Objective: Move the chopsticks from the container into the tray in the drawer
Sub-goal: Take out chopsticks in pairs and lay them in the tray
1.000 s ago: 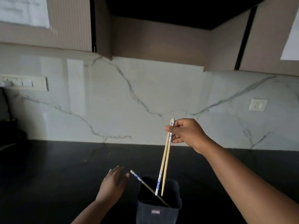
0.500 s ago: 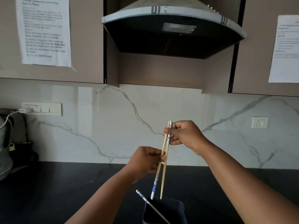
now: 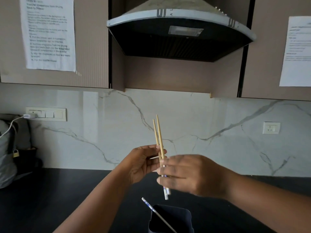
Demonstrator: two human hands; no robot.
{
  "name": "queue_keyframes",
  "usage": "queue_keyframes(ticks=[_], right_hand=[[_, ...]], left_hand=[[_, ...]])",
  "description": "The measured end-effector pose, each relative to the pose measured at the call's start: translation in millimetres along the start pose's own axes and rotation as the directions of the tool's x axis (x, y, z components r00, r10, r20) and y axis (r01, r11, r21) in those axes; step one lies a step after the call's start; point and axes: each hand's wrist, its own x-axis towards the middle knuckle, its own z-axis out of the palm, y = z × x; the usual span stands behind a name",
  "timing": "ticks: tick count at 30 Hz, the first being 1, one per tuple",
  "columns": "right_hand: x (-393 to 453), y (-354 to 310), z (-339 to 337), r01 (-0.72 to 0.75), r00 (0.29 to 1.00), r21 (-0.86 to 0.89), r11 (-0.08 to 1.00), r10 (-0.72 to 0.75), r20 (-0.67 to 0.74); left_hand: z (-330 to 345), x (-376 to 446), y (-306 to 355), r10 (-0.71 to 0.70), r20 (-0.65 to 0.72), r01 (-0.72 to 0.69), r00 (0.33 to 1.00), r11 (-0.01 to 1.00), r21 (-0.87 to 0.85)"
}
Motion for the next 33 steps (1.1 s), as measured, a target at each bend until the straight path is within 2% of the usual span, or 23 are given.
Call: queue_keyframes(ticks=[7,18,21,23,24,25,26,27,28,29,30,31,32,33], right_hand=[[-22,-2,10,0.012,1.000,0.000,1.000,-0.012,0.020],[-39,-10,16,-0.010,0.999,0.048,0.999,0.007,0.052],[-43,-8,14,-0.089,0.993,0.086,0.992,0.082,0.080],[-46,-4,13,-0.231,0.973,0.150,0.961,0.226,0.046],[-47,-2,13,-0.331,0.941,0.211,0.920,0.338,0.007],[-48,0,13,-0.451,0.878,0.293,0.843,0.479,-0.027],[-47,2,14,-0.571,0.774,0.392,0.721,0.632,-0.034],[-44,3,15,-0.682,0.629,0.491,0.543,0.778,0.013],[-40,4,15,-0.769,0.440,0.572,0.286,0.886,0.148],[-37,3,16,-0.790,0.258,0.613,-0.007,0.903,0.343],[-33,2,19,-0.738,0.122,0.609,-0.292,0.829,0.546],[-30,0,23,-0.668,0.042,0.552,-0.499,0.716,0.697],[-28,-4,26,-0.610,0.000,0.496,-0.618,0.626,0.780],[-27,-7,30,-0.570,-0.009,0.471,-0.674,0.578,0.816]], left_hand=[[6,-2,0,-0.061,0.092,0.074,0.994,0.987,-0.144],[20,2,-9,-0.109,0.052,0.108,0.993,0.994,0.020],[22,5,-8,-0.068,-0.011,0.069,0.998,0.997,0.044],[24,8,-8,-0.035,-0.066,0.037,0.997,0.999,0.031],[24,10,-8,-0.017,-0.094,0.019,0.995,0.999,0.026],[24,12,-9,-0.001,-0.118,0.003,0.993,1.000,0.023],[25,13,-10,0.011,-0.137,-0.008,0.991,1.000,0.018],[25,14,-11,0.018,-0.150,-0.016,0.988,1.000,0.014],[25,15,-12,0.026,-0.160,-0.024,0.987,1.000,0.013],[26,17,-14,0.034,-0.165,-0.032,0.986,0.999,0.014],[27,17,-15,0.042,-0.168,-0.040,0.985,0.999,0.013],[29,18,-17,0.048,-0.171,-0.047,0.984,0.999,0.010],[30,19,-19,0.054,-0.176,-0.053,0.983,0.999,0.009],[30,19,-21,0.061,-0.184,-0.060,0.981,0.998,0.015]])
